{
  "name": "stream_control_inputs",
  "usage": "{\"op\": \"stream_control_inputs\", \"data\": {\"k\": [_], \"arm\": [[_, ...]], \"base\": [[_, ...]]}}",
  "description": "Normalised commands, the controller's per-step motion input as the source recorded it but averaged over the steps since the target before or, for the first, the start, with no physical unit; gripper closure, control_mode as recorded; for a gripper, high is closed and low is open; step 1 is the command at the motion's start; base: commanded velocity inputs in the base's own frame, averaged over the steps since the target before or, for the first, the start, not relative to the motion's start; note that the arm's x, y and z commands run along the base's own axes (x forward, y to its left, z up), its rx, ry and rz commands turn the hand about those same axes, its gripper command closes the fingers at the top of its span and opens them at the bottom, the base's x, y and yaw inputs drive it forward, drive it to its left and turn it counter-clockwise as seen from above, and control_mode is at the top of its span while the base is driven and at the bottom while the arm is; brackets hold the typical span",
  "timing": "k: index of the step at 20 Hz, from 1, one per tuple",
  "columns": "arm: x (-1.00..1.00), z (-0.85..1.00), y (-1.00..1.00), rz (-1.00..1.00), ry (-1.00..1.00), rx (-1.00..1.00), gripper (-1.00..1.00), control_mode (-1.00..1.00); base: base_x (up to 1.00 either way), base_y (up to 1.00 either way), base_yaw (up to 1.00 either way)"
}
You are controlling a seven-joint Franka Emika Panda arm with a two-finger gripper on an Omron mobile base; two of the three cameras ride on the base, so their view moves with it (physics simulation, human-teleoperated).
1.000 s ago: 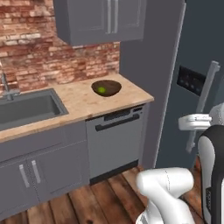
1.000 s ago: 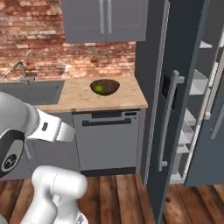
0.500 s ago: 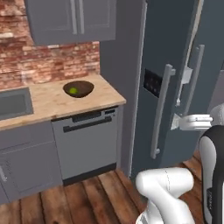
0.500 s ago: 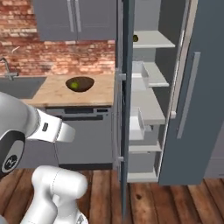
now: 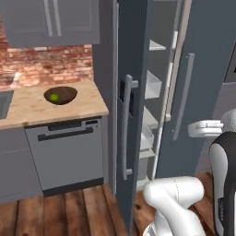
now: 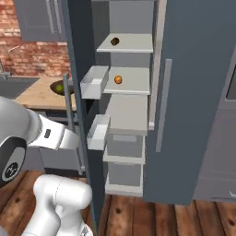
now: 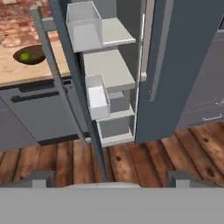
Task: Take the sweet potato, peach, and lime from the freezer and place them in the bowl on the counter.
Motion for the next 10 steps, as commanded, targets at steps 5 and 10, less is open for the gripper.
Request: {"op": "stream_control_inputs", "data": {"k": [5,10], "arm": [[0.00,0.00,0.00,0.00,0.00,0.00,-1.00,1.00],[0.00,0.00,0.00,0.00,0.00,0.00,-1.00,1.00]], "base": [[0.13,-1.00,0.31],[0.67,-0.76,0.30]]}}
